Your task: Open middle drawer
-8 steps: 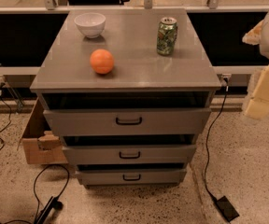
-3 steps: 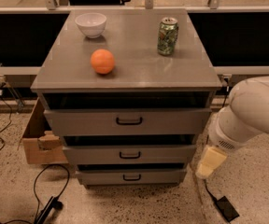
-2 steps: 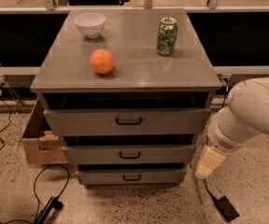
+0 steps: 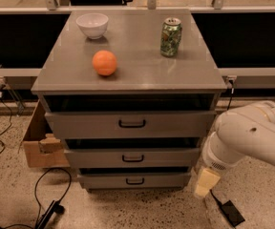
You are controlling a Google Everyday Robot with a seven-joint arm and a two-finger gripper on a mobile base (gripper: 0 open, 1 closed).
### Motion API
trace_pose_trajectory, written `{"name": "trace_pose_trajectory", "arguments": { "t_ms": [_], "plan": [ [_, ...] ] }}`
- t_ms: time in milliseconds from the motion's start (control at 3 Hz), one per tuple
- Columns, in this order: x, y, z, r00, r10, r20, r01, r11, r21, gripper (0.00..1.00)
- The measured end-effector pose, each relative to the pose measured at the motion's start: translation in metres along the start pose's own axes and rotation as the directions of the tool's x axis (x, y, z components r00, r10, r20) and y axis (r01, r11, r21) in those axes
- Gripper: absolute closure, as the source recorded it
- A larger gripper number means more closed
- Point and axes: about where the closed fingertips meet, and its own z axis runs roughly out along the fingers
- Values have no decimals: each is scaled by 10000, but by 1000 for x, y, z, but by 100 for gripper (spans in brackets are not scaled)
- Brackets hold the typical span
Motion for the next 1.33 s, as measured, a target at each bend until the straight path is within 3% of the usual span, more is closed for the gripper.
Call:
{"name": "trace_pose_trajectory", "arguments": {
  "t_ms": [333,667,1000,1333],
  "plan": [
    [3,15,63,9976,-642,-240,633,9973,-378,0],
    [-3,16,122,9849,-1692,-381,1668,9842,-586,0],
    [-14,10,167,9622,-2695,-389,2666,9615,-670,0],
    [-25,-4,199,9436,-3296,-317,3272,9428,-642,0]
  ]
}}
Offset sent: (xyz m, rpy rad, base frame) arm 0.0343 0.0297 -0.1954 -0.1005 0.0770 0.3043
